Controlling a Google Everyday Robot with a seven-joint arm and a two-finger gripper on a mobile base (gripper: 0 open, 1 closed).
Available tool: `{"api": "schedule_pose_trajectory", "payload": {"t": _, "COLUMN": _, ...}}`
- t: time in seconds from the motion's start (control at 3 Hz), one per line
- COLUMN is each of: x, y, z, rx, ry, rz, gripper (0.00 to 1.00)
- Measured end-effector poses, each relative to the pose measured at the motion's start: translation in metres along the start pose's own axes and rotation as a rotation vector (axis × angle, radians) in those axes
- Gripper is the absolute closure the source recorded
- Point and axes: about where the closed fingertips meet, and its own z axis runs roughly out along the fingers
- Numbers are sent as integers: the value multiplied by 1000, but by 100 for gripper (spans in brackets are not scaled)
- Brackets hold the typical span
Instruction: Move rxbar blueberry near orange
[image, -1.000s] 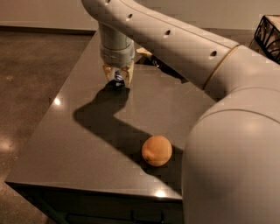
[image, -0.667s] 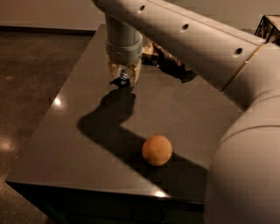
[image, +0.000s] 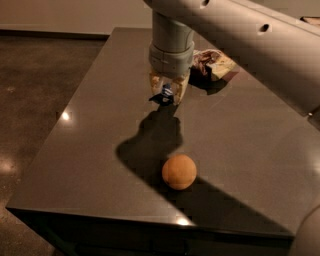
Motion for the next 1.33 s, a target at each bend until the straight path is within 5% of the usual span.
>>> {"api": "schedule_pose_trajectory", "payload": {"t": 0.67, "x": 2, "y": 69, "z": 7, "rx": -26, "ry": -57, "rz": -10, "gripper": 100}}
{"api": "schedule_pose_trajectory", "payload": {"t": 1.33, "x": -28, "y": 115, "z": 10, "rx": -10, "ry": -129, "rz": -8, "gripper": 100}}
